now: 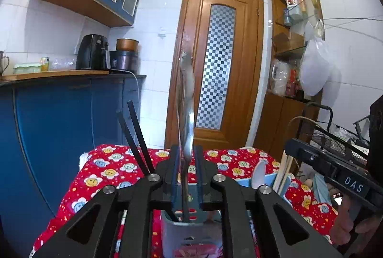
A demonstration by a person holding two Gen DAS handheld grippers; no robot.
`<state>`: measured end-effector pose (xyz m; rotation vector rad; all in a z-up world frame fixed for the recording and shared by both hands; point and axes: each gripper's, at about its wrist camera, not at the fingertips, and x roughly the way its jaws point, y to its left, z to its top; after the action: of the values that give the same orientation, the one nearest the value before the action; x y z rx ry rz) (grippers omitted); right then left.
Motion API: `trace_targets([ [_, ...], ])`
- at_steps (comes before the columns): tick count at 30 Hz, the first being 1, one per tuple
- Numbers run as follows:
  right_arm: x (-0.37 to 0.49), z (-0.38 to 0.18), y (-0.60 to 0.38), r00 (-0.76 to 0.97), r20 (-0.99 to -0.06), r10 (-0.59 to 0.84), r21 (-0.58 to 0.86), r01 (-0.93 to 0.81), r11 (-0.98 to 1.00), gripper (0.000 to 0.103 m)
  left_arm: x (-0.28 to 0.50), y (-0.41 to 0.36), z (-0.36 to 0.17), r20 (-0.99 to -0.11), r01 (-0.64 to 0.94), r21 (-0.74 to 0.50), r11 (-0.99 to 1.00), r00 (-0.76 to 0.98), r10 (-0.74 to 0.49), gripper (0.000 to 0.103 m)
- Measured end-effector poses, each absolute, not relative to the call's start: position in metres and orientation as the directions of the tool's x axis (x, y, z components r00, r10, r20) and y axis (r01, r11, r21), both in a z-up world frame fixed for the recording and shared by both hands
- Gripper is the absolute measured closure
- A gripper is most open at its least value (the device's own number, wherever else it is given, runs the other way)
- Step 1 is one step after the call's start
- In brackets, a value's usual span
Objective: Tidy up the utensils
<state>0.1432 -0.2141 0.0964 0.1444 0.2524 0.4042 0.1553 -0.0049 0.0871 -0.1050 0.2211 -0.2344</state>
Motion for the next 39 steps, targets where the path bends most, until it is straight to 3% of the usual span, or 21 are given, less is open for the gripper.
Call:
trace_targets([
  [3,0.137,0.098,-0.214,0.89,-0.215,0.403,0.181,-0.369,0.912,0.086,0.151,-0.004,0.088,-0.212,0.224,-0.137,0.965,0.945,-0.25,0.076],
  [12,0.11,0.106,-0.219,0.888,-0.215,0.405,0.21,-0.363,0.908,0.085,0.127,-0.006,0.101,-0.239,0.237,-0.121,0.964,0.936,-0.26,0.076],
  [21,0.076,0.104,-0.215,0.872,-0.291,0.394,0.232,-0.336,0.913,0.075,0.1,-0.002,0.104,-0.329,0.221,-0.127,0.967,0.91,-0.252,0.074],
  [29,0.048,0.087,-0.212,0.851,-0.376,0.366,0.235,-0.294,0.926,0.057,0.076,-0.002,0.091,-0.408,0.193,-0.119,0.974,0.885,-0.226,0.042],
  [33,0.037,0.076,-0.21,0.848,-0.406,0.339,0.223,-0.268,0.937,0.044,0.069,-0.001,0.08,-0.443,0.165,-0.117,0.979,0.874,-0.201,0.035],
  [39,0.028,0.058,-0.212,0.848,-0.439,0.298,0.216,-0.222,0.951,0.036,0.065,-0.005,0.064,-0.475,0.133,-0.08,0.988,0.866,-0.156,0.034],
])
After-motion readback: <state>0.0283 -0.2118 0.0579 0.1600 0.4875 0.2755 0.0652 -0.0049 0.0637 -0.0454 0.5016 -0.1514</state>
